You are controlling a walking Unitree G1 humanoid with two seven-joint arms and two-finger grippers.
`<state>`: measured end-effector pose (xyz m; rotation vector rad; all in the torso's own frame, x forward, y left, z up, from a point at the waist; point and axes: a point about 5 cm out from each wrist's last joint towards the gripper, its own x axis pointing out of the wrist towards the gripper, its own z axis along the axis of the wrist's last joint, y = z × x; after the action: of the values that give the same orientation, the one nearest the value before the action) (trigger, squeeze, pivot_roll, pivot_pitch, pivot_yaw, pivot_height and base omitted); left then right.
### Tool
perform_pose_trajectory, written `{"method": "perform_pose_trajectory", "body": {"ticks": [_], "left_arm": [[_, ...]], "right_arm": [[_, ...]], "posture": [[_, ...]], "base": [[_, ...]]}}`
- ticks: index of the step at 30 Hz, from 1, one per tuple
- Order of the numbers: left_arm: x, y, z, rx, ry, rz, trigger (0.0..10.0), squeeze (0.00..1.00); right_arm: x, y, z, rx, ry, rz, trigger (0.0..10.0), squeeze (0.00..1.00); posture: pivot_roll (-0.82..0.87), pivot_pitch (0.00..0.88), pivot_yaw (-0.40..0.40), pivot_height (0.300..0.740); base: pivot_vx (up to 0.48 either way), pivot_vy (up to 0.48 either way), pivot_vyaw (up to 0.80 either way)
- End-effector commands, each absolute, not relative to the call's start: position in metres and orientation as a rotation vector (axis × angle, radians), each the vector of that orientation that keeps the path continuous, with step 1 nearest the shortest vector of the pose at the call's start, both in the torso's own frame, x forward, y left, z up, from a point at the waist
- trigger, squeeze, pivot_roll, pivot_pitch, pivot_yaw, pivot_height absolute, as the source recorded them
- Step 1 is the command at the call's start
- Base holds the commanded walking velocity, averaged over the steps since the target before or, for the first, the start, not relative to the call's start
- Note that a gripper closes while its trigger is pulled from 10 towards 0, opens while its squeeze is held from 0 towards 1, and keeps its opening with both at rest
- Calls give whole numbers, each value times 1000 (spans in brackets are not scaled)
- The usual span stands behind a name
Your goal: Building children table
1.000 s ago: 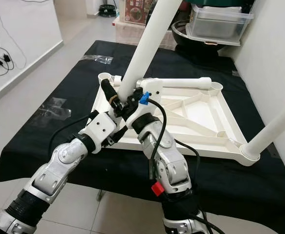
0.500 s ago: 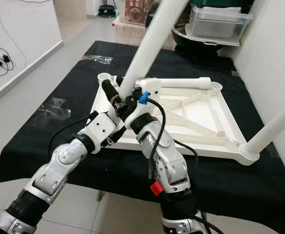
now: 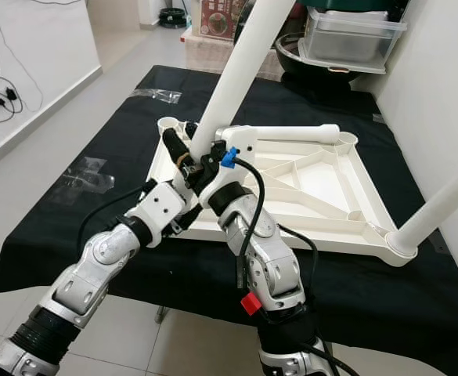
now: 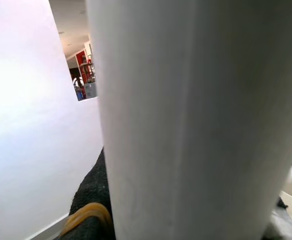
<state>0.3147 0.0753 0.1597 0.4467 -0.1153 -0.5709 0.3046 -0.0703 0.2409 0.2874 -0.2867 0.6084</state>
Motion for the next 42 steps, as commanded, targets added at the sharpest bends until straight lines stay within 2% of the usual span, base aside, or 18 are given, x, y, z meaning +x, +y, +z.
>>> {"method": "perform_pose_trajectory", "body": {"ticks": [1, 6, 7, 12, 13, 14, 21, 28, 34, 42], "left_arm": [[314, 77, 154, 422, -79, -572, 10000, 1000], [315, 83, 158, 445, -96, -541, 10000, 1000], [315, 86, 157, 454, -89, -538, 10000, 0], [309, 98, 156, 459, -81, -495, 10000, 0], [307, 100, 156, 451, -82, -481, 10000, 0], [305, 102, 156, 443, -83, -471, 10000, 0], [278, 116, 152, 370, -92, -379, 10000, 0], [264, 119, 150, 269, -73, -324, 10000, 0], [254, 116, 153, 226, -86, -293, 10000, 0], [255, 123, 152, 209, -53, -251, 10000, 0]], "right_arm": [[302, -69, 245, 284, -305, 619, 0, 0], [305, -73, 246, 271, -315, 600, 0, 0], [307, -76, 247, 266, -320, 587, 0, 0], [321, -97, 250, 227, -340, 464, 0, 0], [324, -104, 250, 214, -345, 421, 6706, 0], [327, -110, 250, 207, -347, 375, 10000, 0], [332, -138, 244, 178, -337, 178, 10000, 0], [331, -139, 240, 183, -331, 168, 10000, 0], [332, -138, 239, 170, -346, 155, 10000, 0], [332, -136, 239, 175, -343, 159, 10000, 0]], "posture": [[57, 21, -71, 740], [60, 23, -70, 740], [62, 23, -68, 740], [66, 22, -69, 740], [69, 25, -71, 740], [70, 25, -69, 740], [75, 30, -68, 740], [78, 33, -69, 740], [82, 33, -74, 740], [81, 29, -75, 740]], "base": [[0, 0, 0], [0, 0, 0], [0, 0, 0], [0, 0, 0], [0, 0, 0], [0, 0, 0], [0, 0, 0], [0, 0, -576], [0, 0, 0], [0, 466, 0]]}}
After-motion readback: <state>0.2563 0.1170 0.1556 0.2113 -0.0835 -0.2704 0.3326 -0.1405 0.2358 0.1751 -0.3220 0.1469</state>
